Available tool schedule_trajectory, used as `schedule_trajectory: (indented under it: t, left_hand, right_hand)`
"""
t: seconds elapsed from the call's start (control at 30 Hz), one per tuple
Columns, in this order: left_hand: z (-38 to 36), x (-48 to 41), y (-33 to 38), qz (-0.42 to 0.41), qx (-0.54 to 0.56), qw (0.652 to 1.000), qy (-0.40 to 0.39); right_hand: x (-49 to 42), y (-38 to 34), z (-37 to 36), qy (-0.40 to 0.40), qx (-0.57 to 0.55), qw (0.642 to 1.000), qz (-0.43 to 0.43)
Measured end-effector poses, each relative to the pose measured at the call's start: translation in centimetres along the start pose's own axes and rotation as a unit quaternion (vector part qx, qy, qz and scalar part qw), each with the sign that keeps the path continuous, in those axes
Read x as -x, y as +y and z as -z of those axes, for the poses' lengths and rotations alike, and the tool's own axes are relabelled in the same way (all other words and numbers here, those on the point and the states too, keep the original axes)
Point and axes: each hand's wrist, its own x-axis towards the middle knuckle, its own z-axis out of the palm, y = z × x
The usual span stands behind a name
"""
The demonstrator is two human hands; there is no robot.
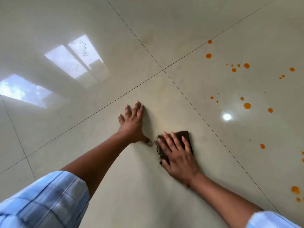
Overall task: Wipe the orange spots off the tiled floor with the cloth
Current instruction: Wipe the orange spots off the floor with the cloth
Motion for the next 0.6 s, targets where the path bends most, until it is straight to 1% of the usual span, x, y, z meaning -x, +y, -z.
schedule_trajectory:
  t: [0.07,0.1,0.13,0.2,0.23,0.27,0.3,0.37,0.4,0.43,0.47,0.5,0.53,0.57,0.6]
  left_hand:
    - [0.4,0.2,0.4,0.004,-0.005,1.000,-0.005]
    - [0.5,0.3,0.6,0.003,-0.010,1.000,-0.006]
    - [0.5,0.2,0.6,0.005,-0.014,1.000,-0.004]
    - [0.4,0.0,0.4,0.012,-0.020,1.000,-0.002]
    - [0.4,0.0,0.4,0.011,-0.023,1.000,0.003]
    - [0.3,0.0,0.5,0.008,-0.023,1.000,0.007]
    - [0.4,0.2,0.6,0.008,-0.022,1.000,0.006]
    - [0.7,0.4,0.7,0.006,-0.029,1.000,0.005]
    - [0.9,0.5,0.9,0.002,-0.038,0.999,0.011]
    - [1.0,0.6,1.3,-0.010,-0.053,0.998,0.016]
    - [1.1,0.7,1.7,-0.032,-0.074,0.997,0.020]
    - [1.1,0.6,1.9,-0.058,-0.095,0.993,0.025]
    - [1.1,0.3,2.2,-0.081,-0.113,0.990,0.025]
    - [1.1,0.2,2.4,-0.098,-0.128,0.987,0.017]
    - [1.3,-0.1,2.7,-0.111,-0.144,0.983,0.003]
  right_hand:
    - [0.7,2.3,0.2,-0.017,0.025,0.998,0.059]
    - [-1.0,3.4,1.2,-0.009,0.037,0.998,0.040]
    - [-3.6,4.3,2.1,0.008,0.036,0.999,-0.016]
    - [-7.4,4.8,3.1,0.029,0.025,0.988,-0.149]
    - [-7.4,4.3,2.9,0.044,0.016,0.984,-0.174]
    - [-6.0,3.7,2.1,0.063,0.014,0.986,-0.155]
    - [-3.5,3.0,1.0,0.057,0.009,0.993,-0.099]
    - [2.6,2.2,0.2,-0.010,0.025,0.999,0.028]
    - [3.5,3.5,0.6,-0.029,0.035,0.996,0.074]
    - [3.0,5.1,0.9,-0.029,0.052,0.993,0.100]
    - [1.3,6.4,1.6,-0.018,0.068,0.994,0.080]
    - [-1.2,7.5,2.7,-0.002,0.065,0.998,0.010]
    - [-3.5,8.1,3.5,0.005,0.048,0.996,-0.080]
    - [-4.9,8.0,3.9,0.015,0.028,0.988,-0.151]
    - [-4.7,7.3,3.6,0.032,0.014,0.984,-0.177]
